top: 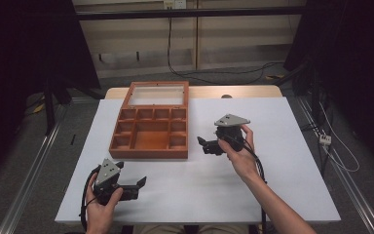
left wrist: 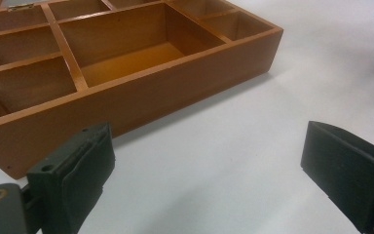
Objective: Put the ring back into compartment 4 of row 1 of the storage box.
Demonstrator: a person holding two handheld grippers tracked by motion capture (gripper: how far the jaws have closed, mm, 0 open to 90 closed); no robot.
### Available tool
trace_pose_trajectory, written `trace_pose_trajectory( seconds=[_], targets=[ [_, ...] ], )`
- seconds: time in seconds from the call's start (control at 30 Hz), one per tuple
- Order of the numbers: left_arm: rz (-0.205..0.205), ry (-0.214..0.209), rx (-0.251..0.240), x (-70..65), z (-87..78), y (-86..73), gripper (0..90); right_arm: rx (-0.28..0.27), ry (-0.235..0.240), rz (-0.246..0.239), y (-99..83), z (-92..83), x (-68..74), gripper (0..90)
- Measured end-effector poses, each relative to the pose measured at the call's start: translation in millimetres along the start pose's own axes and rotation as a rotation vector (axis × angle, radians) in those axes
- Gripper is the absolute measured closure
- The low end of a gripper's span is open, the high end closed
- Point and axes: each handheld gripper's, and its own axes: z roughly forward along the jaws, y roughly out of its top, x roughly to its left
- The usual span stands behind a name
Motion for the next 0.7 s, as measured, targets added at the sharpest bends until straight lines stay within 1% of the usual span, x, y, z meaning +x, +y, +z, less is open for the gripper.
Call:
trace_pose_trajectory(
  seconds=[0.23, 0.33, 0.43, 0.53, 0.7],
  targets=[
    [0.002, 0.005, -0.001, -0.1, -0.5, 0.1, 5.1, 0.011, -0.038, 0.016, -19.6, -10.5, -8.6, 8.7],
    [0.000, 0.004, 0.003, 0.1, 0.2, 0.0, 5.1, -0.003, -0.049, 0.035, -27.1, -17.3, -12.9, 8.7],
    [0.000, 0.007, 0.006, 0.3, 0.7, 0.2, 5.1, -0.018, -0.050, 0.054, -32.6, -24.7, -16.2, 8.7],
    [-0.001, 0.009, 0.006, 0.5, 0.8, -0.1, 5.1, -0.023, -0.060, 0.052, -38.5, -31.8, -18.3, 8.7],
    [0.000, 0.009, 0.008, 1.2, 0.8, 0.2, 5.1, -0.023, -0.075, 0.067, -47.5, -42.1, -22.9, 8.5]
  ],
)
